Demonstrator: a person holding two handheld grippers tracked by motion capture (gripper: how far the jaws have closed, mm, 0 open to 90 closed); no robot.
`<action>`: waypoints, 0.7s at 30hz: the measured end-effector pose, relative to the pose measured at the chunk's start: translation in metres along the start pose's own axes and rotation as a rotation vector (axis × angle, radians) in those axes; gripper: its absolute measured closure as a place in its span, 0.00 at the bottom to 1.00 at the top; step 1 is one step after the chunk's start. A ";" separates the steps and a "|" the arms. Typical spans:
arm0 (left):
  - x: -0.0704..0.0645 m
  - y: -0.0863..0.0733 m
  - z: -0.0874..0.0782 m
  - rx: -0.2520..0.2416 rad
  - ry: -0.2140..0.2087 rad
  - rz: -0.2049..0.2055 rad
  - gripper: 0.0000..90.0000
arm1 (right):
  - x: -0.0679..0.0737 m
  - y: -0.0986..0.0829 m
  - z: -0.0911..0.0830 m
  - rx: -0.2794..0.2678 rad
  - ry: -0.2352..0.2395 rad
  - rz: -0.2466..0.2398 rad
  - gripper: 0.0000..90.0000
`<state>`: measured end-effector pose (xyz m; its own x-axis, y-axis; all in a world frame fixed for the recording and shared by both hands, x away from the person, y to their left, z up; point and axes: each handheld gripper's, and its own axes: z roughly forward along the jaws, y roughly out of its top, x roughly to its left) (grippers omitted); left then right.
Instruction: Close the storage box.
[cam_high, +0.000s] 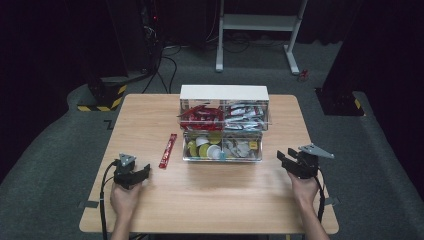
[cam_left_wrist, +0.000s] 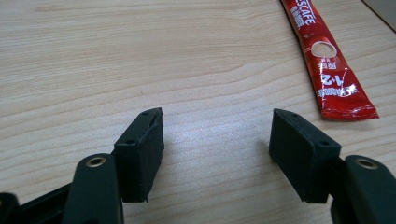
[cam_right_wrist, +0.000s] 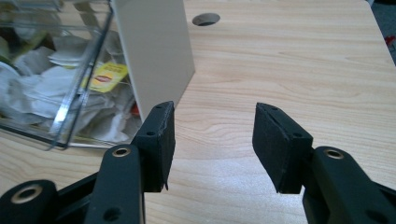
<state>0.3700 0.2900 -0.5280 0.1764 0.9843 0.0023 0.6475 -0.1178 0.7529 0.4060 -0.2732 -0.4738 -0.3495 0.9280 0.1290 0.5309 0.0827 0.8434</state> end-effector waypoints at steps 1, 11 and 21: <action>0.000 0.000 0.000 0.000 0.000 0.000 0.39 | 0.000 -0.001 0.001 0.007 -0.004 0.007 0.54; 0.000 0.000 0.000 0.000 -0.001 0.000 0.39 | -0.002 -0.007 0.019 0.057 -0.056 -0.044 0.54; 0.000 0.000 0.000 0.000 -0.001 0.000 0.39 | -0.012 -0.013 0.035 0.128 -0.104 -0.051 0.52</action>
<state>0.3700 0.2900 -0.5280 0.1773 0.9841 0.0013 0.6476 -0.1177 0.7528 0.4304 -0.2726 -0.5049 -0.3006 0.9534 0.0271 0.6109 0.1706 0.7731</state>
